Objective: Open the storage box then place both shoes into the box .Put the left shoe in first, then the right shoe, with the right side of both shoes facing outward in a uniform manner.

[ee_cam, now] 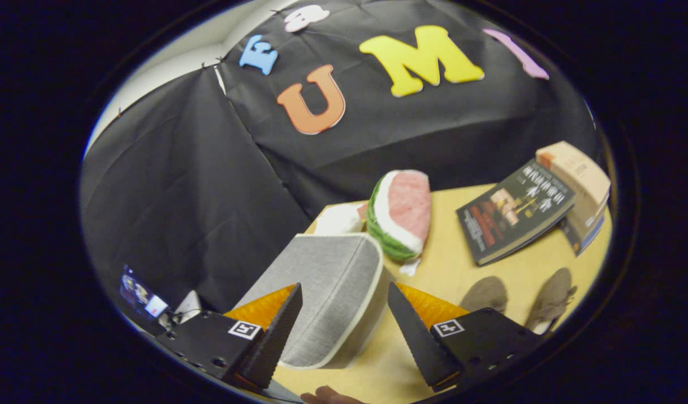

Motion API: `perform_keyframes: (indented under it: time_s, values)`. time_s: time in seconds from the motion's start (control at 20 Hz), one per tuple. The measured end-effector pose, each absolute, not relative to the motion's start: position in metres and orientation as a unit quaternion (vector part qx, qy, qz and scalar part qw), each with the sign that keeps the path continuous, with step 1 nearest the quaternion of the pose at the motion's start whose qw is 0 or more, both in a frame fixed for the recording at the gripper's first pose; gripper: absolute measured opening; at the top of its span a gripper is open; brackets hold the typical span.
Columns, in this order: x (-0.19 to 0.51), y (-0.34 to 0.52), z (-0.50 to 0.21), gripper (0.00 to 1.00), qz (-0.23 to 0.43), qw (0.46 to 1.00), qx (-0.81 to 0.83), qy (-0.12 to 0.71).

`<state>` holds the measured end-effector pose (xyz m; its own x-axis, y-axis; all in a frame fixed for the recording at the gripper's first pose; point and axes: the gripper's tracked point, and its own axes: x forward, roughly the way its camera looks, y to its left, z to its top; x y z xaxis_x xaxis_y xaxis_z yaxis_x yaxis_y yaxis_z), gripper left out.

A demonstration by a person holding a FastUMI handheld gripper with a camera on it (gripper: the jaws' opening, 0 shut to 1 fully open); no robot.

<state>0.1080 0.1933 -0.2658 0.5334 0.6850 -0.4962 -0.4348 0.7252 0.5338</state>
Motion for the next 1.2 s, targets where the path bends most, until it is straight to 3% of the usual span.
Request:
perform_keyframes:
  time_s: [0.2, 0.35, 0.55, 0.7, 0.9, 1.1, 1.2]
  values:
    - [0.131, 0.206, -0.309, 0.95, 0.31, 0.823, 0.233, 0.416]
    - [0.13, 0.213, -0.314, 0.95, 0.334, 0.788, 0.281, 0.433]
    - [0.126, 0.217, -0.326, 0.96, 0.35, 0.717, 0.362, 0.482]
    - [0.127, 0.224, -0.317, 0.67, 0.354, 0.703, 0.387, 0.481]
    - [0.127, 0.222, -0.31, 0.56, 0.354, 0.709, 0.376, 0.48]
    - [0.135, 0.212, -0.29, 0.08, 0.345, 0.71, 0.397, 0.468]
    - [0.131, 0.213, -0.287, 0.01, 0.356, 0.726, 0.358, 0.467]
